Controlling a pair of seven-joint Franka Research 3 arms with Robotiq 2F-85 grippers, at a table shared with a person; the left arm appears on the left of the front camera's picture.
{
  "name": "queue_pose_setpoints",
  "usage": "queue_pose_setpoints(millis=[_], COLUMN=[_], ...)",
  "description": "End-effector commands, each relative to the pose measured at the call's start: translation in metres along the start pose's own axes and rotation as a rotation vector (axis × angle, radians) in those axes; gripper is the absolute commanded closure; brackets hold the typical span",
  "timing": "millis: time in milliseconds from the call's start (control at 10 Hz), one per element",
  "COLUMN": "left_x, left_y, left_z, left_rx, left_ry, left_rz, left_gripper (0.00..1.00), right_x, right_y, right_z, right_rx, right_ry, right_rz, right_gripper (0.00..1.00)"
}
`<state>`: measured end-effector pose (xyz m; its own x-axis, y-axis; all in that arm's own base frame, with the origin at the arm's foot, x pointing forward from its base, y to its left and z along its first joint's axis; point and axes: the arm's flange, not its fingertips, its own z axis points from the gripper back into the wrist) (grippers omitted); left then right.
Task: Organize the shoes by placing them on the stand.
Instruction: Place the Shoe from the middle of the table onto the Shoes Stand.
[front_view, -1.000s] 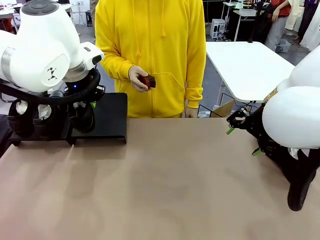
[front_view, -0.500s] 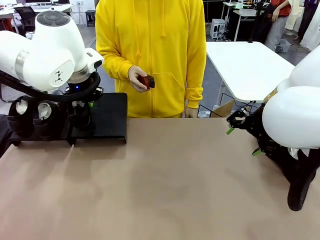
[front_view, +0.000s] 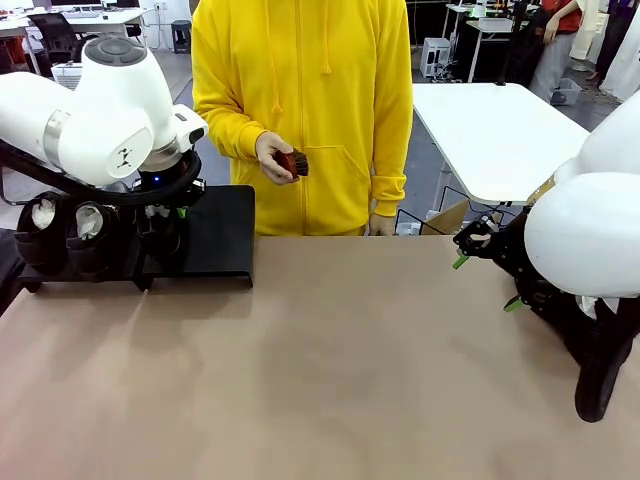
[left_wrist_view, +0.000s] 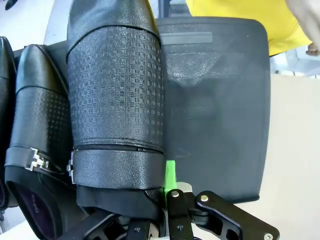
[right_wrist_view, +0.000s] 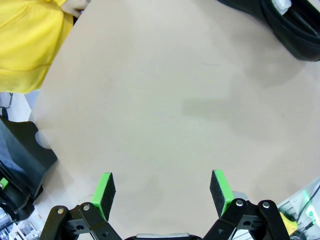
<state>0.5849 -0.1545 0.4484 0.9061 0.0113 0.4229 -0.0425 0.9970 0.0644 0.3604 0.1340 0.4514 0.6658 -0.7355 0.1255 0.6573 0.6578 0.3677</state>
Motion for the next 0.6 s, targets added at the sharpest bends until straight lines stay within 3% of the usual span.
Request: queue_pose_setpoints(millis=[0,500], left_x=[0.003,0.007], left_y=[-0.002,-0.003], left_z=[-0.001,-0.014], left_rx=[0.049,0.095], left_ry=[-0.026,-0.034], left_rz=[0.011,0.009], left_gripper=[1.0,1.0], right_x=[0.003,0.003], right_y=[0.0,0.0], right_z=[0.0,0.0], right_rx=[0.005,0.005], right_ry=[-0.012,-0.012], right_rz=[0.022,0.022], right_gripper=[0.0,0.0])
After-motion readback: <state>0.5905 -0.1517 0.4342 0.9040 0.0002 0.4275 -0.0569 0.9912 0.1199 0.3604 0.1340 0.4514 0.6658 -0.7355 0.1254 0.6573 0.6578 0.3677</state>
